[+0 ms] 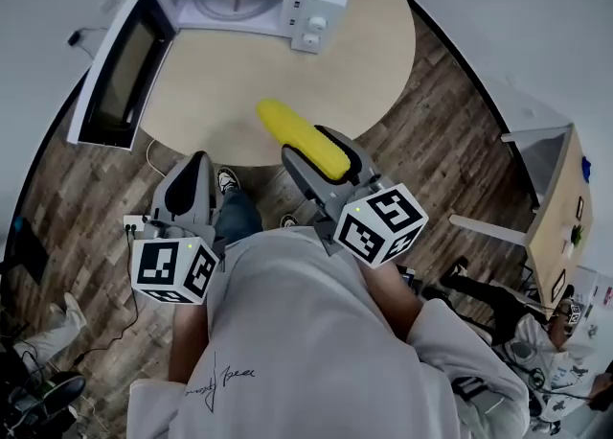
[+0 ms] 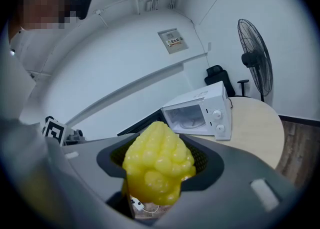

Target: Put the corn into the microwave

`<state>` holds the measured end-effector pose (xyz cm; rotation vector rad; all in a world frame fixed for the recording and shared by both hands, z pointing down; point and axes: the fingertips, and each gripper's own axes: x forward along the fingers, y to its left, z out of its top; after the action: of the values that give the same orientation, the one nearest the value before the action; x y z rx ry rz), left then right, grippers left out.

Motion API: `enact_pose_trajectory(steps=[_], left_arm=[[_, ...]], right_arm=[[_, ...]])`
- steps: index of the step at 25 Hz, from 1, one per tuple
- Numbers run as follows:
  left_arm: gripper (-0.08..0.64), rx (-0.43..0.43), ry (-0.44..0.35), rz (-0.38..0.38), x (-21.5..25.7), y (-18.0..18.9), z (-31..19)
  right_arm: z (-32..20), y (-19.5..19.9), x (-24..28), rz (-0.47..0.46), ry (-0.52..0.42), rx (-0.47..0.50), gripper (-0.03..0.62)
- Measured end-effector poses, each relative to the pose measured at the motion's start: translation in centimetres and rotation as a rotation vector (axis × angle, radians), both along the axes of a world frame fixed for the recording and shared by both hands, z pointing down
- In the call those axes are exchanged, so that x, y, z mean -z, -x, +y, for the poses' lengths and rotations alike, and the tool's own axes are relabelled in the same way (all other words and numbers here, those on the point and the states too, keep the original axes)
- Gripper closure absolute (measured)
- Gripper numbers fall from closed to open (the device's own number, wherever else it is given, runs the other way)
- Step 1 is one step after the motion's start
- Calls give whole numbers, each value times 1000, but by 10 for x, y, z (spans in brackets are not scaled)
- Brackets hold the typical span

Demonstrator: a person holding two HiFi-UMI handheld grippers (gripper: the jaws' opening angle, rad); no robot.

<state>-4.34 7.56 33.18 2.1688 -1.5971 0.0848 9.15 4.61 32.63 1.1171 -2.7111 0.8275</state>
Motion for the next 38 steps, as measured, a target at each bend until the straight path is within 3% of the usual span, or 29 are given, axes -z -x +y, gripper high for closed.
enact_pose_trajectory(steps=[8, 22, 27, 38], left_arm=[[568, -84, -28, 32, 11, 30, -42], [569, -189, -44, 25, 15, 98, -92], [569, -214, -63, 46, 19, 111, -104], [568, -252, -6, 60, 5, 110, -111]], right_arm=[[-30, 44, 15, 25, -19, -31, 331], [-84, 116, 18, 11, -39, -124, 331], [-94, 127, 16, 15, -43, -155, 331], [-112, 124, 3, 31, -30, -199, 331]])
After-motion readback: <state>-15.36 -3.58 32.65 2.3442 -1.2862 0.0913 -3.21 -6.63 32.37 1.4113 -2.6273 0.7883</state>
